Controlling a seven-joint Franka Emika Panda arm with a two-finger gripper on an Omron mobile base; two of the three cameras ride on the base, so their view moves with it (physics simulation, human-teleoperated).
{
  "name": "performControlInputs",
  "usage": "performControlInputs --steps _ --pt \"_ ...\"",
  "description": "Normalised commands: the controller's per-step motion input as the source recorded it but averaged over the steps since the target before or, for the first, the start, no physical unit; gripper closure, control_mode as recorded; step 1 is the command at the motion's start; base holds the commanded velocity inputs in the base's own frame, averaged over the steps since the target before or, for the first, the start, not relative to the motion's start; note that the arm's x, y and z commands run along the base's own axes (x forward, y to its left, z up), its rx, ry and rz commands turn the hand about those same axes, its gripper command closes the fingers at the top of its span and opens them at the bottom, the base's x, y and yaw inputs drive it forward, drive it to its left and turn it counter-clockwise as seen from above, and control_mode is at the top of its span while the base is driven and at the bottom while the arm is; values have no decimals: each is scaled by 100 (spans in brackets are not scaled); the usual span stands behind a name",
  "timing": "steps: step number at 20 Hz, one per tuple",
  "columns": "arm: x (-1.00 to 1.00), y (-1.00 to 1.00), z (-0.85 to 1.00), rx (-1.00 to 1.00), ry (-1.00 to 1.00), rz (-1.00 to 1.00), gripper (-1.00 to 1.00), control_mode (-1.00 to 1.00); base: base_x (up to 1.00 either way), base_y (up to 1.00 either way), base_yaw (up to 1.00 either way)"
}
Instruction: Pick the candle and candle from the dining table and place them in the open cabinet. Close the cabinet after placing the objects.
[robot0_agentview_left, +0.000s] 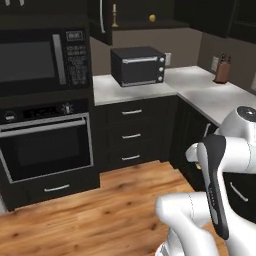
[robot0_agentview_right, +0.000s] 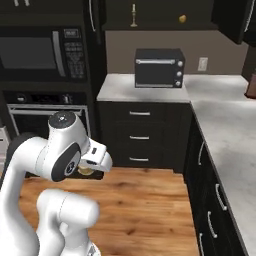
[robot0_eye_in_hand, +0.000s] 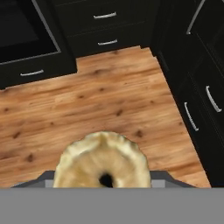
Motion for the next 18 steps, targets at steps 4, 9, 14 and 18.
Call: performControlInputs --steps 4,9,14,18 --pt "0 0 0 0 0 0 100 100 65 -25 -9" --pt "0 0 0 0 0 0 100 100 65 -25 -11" --pt "0 0 0 0 0 0 100 100 69 -24 -10" --pt "0 0 0 0 0 0 100 100 71 -25 -8"
